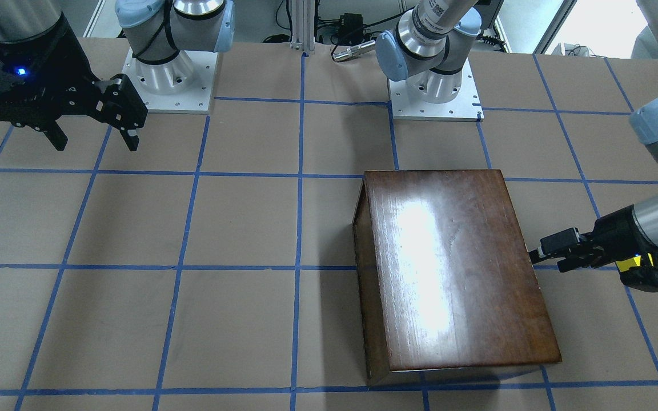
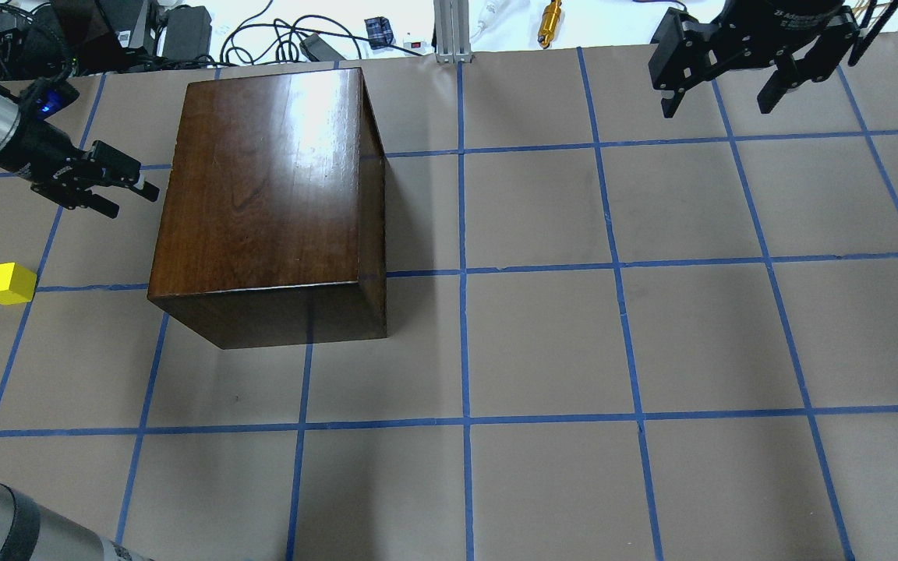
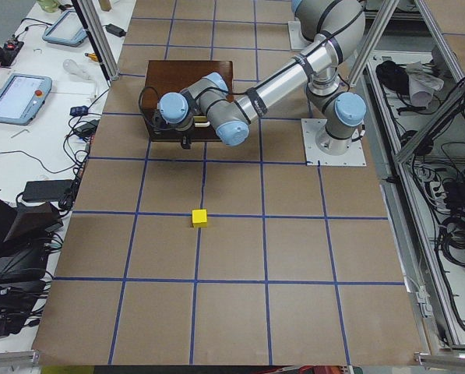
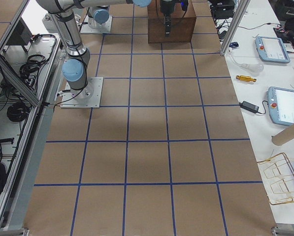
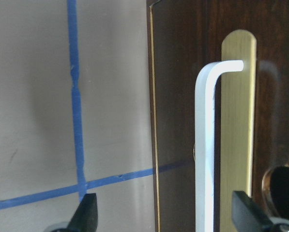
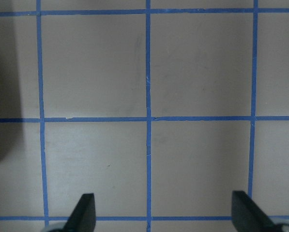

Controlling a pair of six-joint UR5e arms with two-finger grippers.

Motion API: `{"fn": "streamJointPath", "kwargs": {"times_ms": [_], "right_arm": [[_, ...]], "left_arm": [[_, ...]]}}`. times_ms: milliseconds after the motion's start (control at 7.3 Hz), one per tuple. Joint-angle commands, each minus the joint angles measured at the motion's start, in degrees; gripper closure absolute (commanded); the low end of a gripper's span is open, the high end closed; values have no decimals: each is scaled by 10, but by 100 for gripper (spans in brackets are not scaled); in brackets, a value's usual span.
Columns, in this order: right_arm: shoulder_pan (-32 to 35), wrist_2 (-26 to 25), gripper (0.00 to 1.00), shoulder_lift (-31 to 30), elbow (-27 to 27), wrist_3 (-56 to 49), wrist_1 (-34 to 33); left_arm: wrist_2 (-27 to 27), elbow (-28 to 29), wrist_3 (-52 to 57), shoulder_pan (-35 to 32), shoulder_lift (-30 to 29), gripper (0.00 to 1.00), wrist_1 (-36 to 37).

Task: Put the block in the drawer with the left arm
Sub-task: 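Close the left gripper on the white drawer handle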

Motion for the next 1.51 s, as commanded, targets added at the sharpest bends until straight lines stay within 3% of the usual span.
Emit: {"fn": "streamJointPath", "kwargs": {"times_ms": [0, 1369], "right_arm": [[0, 1, 0, 0, 0, 0, 0], [0, 0, 0, 0, 0, 0, 0]], "left_arm": [[-3, -4, 0, -1, -3, 0, 3], [0, -1, 3, -4, -32, 0, 11]]}}
